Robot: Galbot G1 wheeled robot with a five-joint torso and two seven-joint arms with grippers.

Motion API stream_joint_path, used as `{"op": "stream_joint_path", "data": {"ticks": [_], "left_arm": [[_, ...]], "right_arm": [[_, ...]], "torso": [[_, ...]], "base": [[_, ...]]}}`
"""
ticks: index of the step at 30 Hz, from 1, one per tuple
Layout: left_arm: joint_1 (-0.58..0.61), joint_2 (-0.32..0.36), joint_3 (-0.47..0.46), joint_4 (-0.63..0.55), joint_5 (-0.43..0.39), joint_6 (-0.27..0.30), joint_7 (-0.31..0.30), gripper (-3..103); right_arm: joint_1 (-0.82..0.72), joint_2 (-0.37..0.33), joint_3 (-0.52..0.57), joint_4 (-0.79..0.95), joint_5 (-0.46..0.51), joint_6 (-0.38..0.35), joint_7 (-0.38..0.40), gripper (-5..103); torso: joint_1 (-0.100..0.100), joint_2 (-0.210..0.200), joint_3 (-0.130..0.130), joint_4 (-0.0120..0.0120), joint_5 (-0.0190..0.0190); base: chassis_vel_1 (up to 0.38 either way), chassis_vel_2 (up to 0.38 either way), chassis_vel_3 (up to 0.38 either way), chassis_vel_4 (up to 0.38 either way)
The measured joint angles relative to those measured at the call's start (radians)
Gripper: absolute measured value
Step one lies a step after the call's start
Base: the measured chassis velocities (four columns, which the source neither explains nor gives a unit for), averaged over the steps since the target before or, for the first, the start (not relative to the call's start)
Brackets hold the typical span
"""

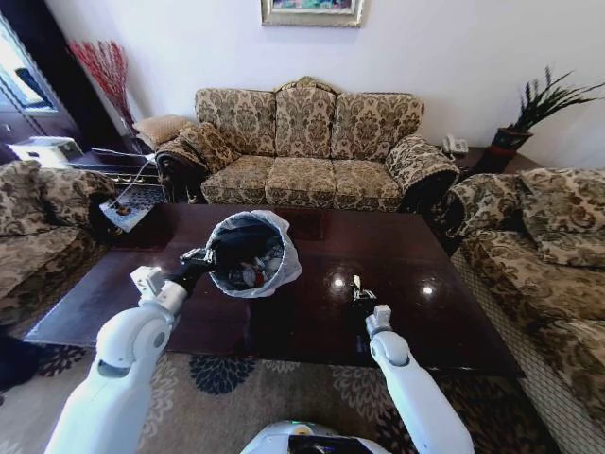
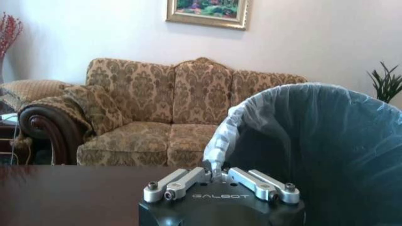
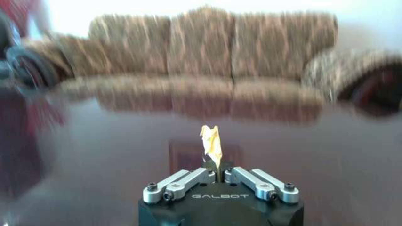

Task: Move to the front of the table and place the trash on the table into the trash bin.

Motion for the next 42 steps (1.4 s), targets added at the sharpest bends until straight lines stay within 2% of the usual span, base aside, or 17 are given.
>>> {"op": "stream_joint_path", "data": {"ticks": [3,4,6,7,8,11,12,15,17,19,23,26,29,30,36,38,42], "left_arm": [[0.000,-0.002,0.003,0.007,0.003,-0.002,0.000,0],[0.000,-0.002,0.003,0.007,0.003,-0.002,0.000,0],[-0.002,-0.003,0.008,0.012,0.005,-0.002,0.000,0],[-0.002,-0.001,0.014,0.017,0.007,-0.002,0.001,0],[-0.002,-0.001,0.014,0.017,0.007,-0.002,0.001,0],[-0.003,0.011,0.027,0.025,0.009,-0.002,0.001,0],[-0.003,0.011,0.027,0.025,0.009,-0.002,0.001,0],[-0.003,0.021,0.026,0.026,0.010,0.001,-0.003,0],[-0.003,0.023,0.026,0.026,0.009,0.002,-0.005,0],[-0.008,0.033,0.022,0.026,0.003,0.006,-0.011,0],[-0.018,0.047,0.016,0.026,-0.010,0.013,-0.016,0],[-0.020,0.051,0.014,0.027,-0.014,0.014,-0.016,0],[-0.027,0.055,0.014,0.035,-0.016,0.014,-0.016,0],[-0.027,0.055,0.014,0.035,-0.016,0.014,-0.016,0],[-0.031,0.058,0.013,0.042,-0.019,0.015,-0.017,0],[-0.030,0.058,0.012,0.043,-0.019,0.015,-0.017,0],[-0.030,0.057,0.009,0.043,-0.019,0.015,-0.016,0]], "right_arm": [[0.045,-0.110,-0.064,0.240,0.066,-0.012,0.027,0],[0.045,-0.110,-0.064,0.240,0.066,-0.012,0.027,0],[0.099,-0.178,-0.114,0.357,0.161,-0.029,0.023,0],[0.197,-0.275,-0.189,0.464,0.291,-0.061,0.009,0],[0.197,-0.275,-0.189,0.464,0.291,-0.061,0.009,0],[0.455,-0.407,-0.385,0.572,0.485,-0.135,-0.001,0],[0.455,-0.407,-0.385,0.572,0.485,-0.135,-0.001,0],[0.740,-0.387,-0.622,0.572,0.605,-0.177,0.022,0],[0.780,-0.374,-0.662,0.566,0.613,-0.180,0.031,0],[0.881,-0.326,-0.800,0.549,0.620,-0.197,0.054,0],[0.902,-0.310,-0.883,0.547,0.582,-0.238,0.063,0],[0.896,-0.312,-0.898,0.536,0.547,-0.235,0.063,-3],[0.890,-0.306,-0.900,0.516,0.539,-0.232,0.069,13],[0.890,-0.306,-0.900,0.516,0.539,-0.232,0.069,13],[0.905,-0.278,-0.899,0.485,0.538,-0.235,0.069,40],[0.907,-0.274,-0.899,0.481,0.538,-0.234,0.070,40],[0.913,-0.260,-0.885,0.476,0.535,-0.226,0.075,56]], "torso": [[0.000,0.000,0.000,0.0000,-0.0002],[0.000,0.000,0.000,0.0000,-0.0002],[0.000,0.000,0.000,0.0000,-0.0003],[0.000,0.000,0.000,0.0001,-0.0002],[0.000,0.000,0.000,0.0001,-0.0002],[0.000,0.000,0.000,0.0002,-0.0009],[0.000,0.000,0.000,0.0002,-0.0009],[0.000,0.000,0.000,0.0002,-0.0006],[0.000,0.000,0.000,0.0006,-0.0007],[0.000,0.000,0.000,0.0013,-0.0008],[0.000,0.000,0.000,0.0002,-0.0004],[0.000,0.000,0.000,-0.0002,0.0000],[0.000,0.000,0.000,-0.0003,-0.0002],[0.000,0.000,0.000,-0.0003,-0.0002],[0.000,0.000,0.000,0.0001,-0.0004],[0.000,0.000,0.000,0.0000,-0.0004],[0.000,0.000,0.000,0.0001,-0.0004]], "base": [[0.000,0.000,0.000,0.000],[0.000,0.000,0.000,0.000],[0.000,0.000,0.000,0.000],[0.000,0.000,0.000,0.000],[0.000,0.000,0.000,0.000],[0.000,0.000,0.000,0.000],[0.000,0.000,0.000,0.000],[0.000,0.000,0.000,0.000],[0.000,0.000,0.000,0.000],[0.000,0.000,0.000,0.000],[0.000,0.000,0.000,0.000],[0.000,0.000,0.000,0.000],[0.000,0.000,0.000,0.000],[0.000,0.000,0.000,0.000],[0.000,0.000,0.000,0.000],[0.000,0.000,0.000,0.000],[0.000,0.000,0.000,0.000]]}}
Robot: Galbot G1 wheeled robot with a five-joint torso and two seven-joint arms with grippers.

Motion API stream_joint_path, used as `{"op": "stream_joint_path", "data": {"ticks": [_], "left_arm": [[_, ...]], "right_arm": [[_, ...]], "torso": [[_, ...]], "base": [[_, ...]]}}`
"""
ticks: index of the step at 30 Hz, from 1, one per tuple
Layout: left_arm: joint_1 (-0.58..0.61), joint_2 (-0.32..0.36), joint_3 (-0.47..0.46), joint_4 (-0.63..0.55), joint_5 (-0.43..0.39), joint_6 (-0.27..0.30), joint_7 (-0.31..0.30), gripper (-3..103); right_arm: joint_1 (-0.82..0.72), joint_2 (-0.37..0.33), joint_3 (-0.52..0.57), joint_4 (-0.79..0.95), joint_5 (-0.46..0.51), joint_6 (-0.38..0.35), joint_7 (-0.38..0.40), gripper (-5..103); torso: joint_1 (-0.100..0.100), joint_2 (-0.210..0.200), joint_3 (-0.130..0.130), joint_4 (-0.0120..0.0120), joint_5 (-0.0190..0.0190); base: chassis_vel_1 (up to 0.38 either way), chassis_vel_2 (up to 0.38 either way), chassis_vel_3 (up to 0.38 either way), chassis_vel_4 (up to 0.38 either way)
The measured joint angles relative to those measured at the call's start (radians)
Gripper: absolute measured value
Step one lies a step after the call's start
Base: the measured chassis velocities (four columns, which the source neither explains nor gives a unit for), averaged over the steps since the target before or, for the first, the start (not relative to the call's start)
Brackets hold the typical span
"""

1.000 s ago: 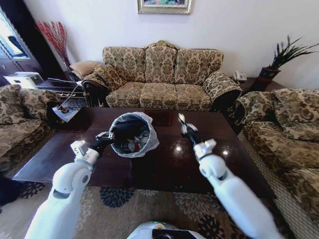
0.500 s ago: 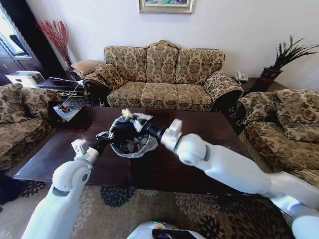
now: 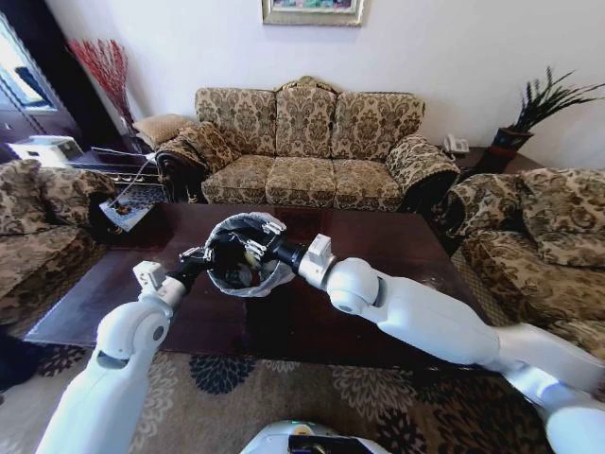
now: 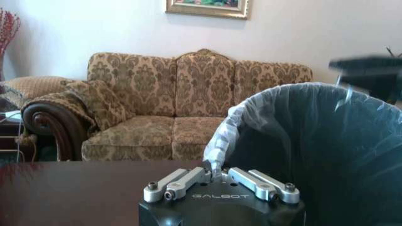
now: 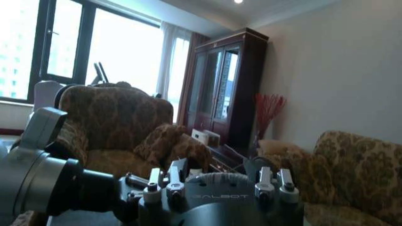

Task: Move to the front of the table and place the trash on the table into the trash bin.

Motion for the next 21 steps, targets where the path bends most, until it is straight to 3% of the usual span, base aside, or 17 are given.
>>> {"op": "stream_joint_path", "data": {"ticks": [4,6,8,11,21], "left_arm": [[-0.003,0.000,-0.005,0.002,-0.001,0.000,0.000,0],[-0.002,-0.007,-0.009,0.005,0.000,-0.001,0.000,0],[-0.002,-0.012,-0.009,0.007,0.001,-0.002,0.001,0],[-0.013,-0.034,-0.008,0.010,0.005,-0.004,0.003,0],[-0.008,-0.058,-0.014,-0.010,0.006,-0.005,0.004,0]], "right_arm": [[-0.014,-0.012,0.076,0.036,0.009,-0.009,0.032,72],[-0.072,-0.064,0.162,0.076,-0.019,-0.035,0.041,83],[-0.084,-0.079,0.177,0.081,-0.029,-0.035,0.043,83],[-0.106,-0.117,0.208,0.091,-0.045,-0.025,0.084,97],[-0.104,-0.131,0.216,0.110,-0.060,-0.043,0.104,100]], "torso": [[0.000,0.000,0.000,0.0005,-0.0001],[0.000,0.000,0.000,0.0000,0.0004],[0.000,0.000,0.000,-0.0002,0.0004],[0.000,0.000,0.000,-0.0006,0.0007],[0.000,0.000,0.000,0.0000,0.0001]], "base": [[0.000,0.000,0.000,0.000],[0.000,0.000,0.000,0.000],[0.000,0.000,0.000,0.000],[0.000,0.000,0.000,0.000],[0.000,0.000,0.000,0.000]]}}
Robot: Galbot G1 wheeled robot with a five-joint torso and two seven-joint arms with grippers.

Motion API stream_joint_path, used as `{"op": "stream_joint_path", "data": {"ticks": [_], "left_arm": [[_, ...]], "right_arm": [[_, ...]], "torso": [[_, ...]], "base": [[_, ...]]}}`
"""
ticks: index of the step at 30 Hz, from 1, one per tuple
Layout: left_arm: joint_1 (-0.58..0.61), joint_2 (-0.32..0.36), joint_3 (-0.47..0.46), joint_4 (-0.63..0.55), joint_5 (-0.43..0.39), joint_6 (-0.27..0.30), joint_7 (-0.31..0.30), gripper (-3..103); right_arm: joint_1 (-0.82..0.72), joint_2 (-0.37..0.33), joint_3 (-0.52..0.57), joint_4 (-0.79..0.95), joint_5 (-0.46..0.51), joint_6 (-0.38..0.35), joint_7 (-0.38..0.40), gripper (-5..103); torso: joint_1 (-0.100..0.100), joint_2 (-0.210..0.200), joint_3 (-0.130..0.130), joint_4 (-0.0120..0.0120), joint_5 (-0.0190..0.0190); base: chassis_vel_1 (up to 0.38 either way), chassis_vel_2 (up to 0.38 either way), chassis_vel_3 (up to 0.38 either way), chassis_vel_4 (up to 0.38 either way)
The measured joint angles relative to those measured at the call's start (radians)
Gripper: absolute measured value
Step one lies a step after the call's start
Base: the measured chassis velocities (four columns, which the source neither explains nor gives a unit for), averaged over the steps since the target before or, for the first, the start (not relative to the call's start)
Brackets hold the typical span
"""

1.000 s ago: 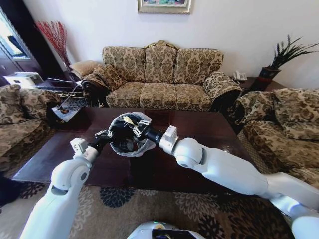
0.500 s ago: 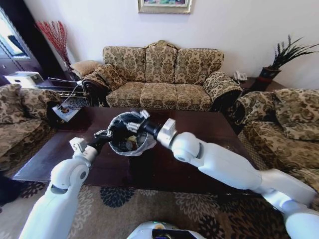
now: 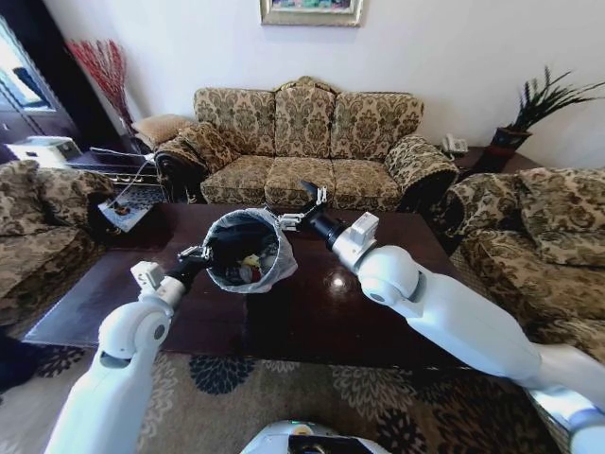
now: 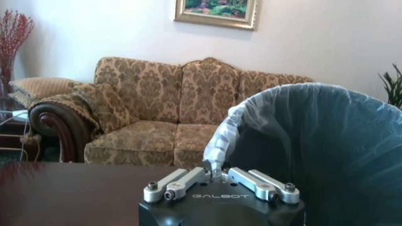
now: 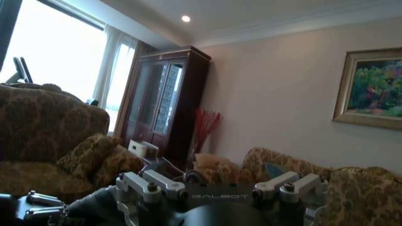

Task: Move to the front of the table and place the trash on the table into the trash bin.

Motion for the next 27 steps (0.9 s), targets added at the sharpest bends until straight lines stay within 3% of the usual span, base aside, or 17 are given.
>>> {"op": "stream_joint_path", "data": {"ticks": [13,18,27], "left_arm": [[0.006,-0.001,-0.003,-0.022,0.000,0.003,-0.002,0],[0.009,-0.006,-0.005,-0.025,0.004,0.004,-0.004,0],[0.010,-0.006,-0.007,-0.027,0.005,0.007,-0.004,0]], "right_arm": [[0.001,0.003,0.002,-0.001,-0.032,-0.021,-0.006,100],[0.001,0.008,0.000,-0.004,-0.043,-0.025,-0.011,100],[-0.004,0.015,0.000,-0.019,-0.062,-0.030,-0.034,100]], "torso": [[0.000,0.000,0.000,-0.0002,-0.0003],[0.001,0.000,0.000,0.0006,-0.0004],[0.000,0.000,0.000,0.0000,0.0006]], "base": [[0.119,0.099,-0.105,-0.110],[0.330,0.224,-0.345,-0.197],[0.430,0.176,-0.441,-0.172]]}}
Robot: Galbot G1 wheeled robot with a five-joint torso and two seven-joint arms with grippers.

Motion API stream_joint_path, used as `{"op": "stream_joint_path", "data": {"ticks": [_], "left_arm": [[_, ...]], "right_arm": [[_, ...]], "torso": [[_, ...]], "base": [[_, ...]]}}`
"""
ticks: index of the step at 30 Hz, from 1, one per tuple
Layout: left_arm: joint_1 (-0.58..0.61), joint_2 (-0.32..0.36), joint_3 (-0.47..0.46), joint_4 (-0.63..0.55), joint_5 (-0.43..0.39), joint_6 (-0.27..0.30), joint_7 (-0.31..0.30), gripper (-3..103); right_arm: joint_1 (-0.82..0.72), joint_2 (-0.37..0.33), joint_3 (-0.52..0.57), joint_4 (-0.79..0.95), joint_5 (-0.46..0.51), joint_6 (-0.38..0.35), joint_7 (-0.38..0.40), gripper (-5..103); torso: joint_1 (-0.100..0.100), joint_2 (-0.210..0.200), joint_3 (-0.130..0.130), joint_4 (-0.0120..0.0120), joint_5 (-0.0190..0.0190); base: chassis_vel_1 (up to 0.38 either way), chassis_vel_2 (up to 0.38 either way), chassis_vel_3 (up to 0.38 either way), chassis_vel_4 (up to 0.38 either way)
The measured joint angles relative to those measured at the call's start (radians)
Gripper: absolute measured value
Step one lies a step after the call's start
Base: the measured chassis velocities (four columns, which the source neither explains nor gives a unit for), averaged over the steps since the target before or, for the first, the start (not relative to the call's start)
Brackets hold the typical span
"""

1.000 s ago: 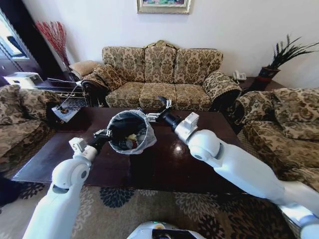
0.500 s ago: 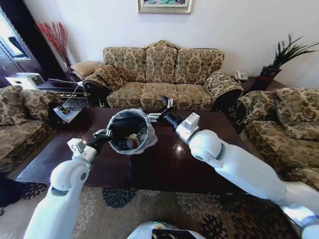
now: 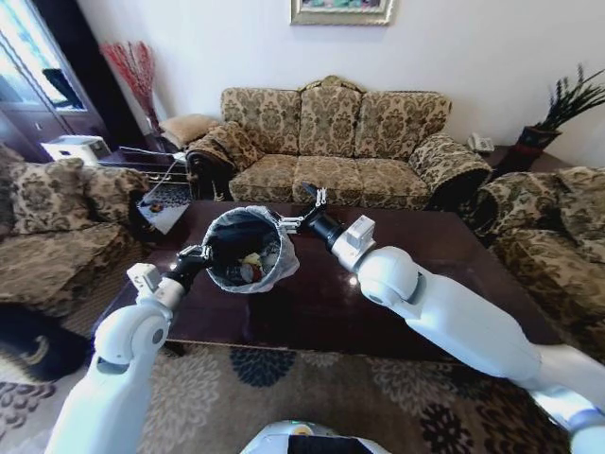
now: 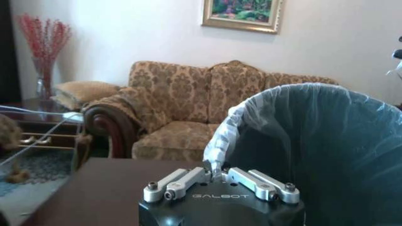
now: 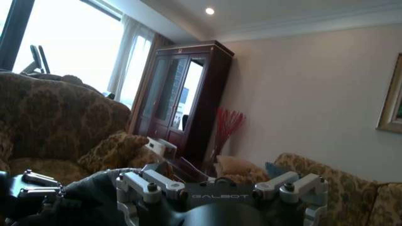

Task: Move to the front of the table and place the trash on the table into the trash bin.

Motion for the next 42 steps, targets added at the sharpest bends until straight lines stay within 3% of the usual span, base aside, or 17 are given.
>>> {"op": "stream_joint_path", "data": {"ticks": [12,15,20,25,27,31,42], "left_arm": [[0.002,0.007,-0.003,0.000,0.000,0.002,-0.001,0],[0.003,0.006,-0.003,0.000,0.000,0.002,-0.001,0],[0.004,0.006,-0.003,0.000,0.000,0.002,-0.001,0],[0.004,0.006,-0.003,0.000,0.000,0.002,-0.002,0],[0.004,0.006,-0.003,0.000,-0.001,0.002,-0.001,0],[0.004,0.005,-0.002,0.000,-0.001,0.002,0.000,0],[0.004,0.006,-0.002,0.000,-0.001,0.002,-0.001,0]], "right_arm": [[-0.007,0.002,0.011,-0.018,-0.010,0.003,-0.013,100],[-0.017,-0.001,0.013,-0.015,-0.008,0.001,-0.017,100],[-0.020,-0.002,0.015,-0.011,-0.005,-0.001,-0.021,100],[-0.021,-0.002,0.015,-0.011,-0.004,-0.001,-0.022,100],[-0.021,-0.003,0.016,-0.011,-0.004,-0.001,-0.022,100],[-0.021,-0.003,0.016,-0.011,-0.004,-0.001,-0.021,100],[-0.021,-0.003,0.016,-0.010,-0.003,-0.001,-0.021,100]], "torso": [[0.000,0.000,0.000,0.0006,-0.0010],[0.000,0.000,0.000,-0.0004,0.0002],[-0.001,0.000,0.000,0.0005,-0.0015],[0.000,0.000,0.000,0.0008,-0.0013],[0.001,0.000,0.000,-0.0001,0.0009],[0.001,0.000,0.000,-0.0013,-0.0002],[-0.001,0.000,0.000,0.0007,-0.0011]], "base": [[0.488,0.239,-0.478,-0.237],[0.461,0.220,-0.469,-0.233],[0.348,0.155,-0.308,-0.148],[0.097,0.049,-0.064,-0.022],[-0.033,0.013,0.059,-0.003],[-0.105,-0.023,0.046,-0.005],[-0.007,0.000,0.004,0.005]]}}
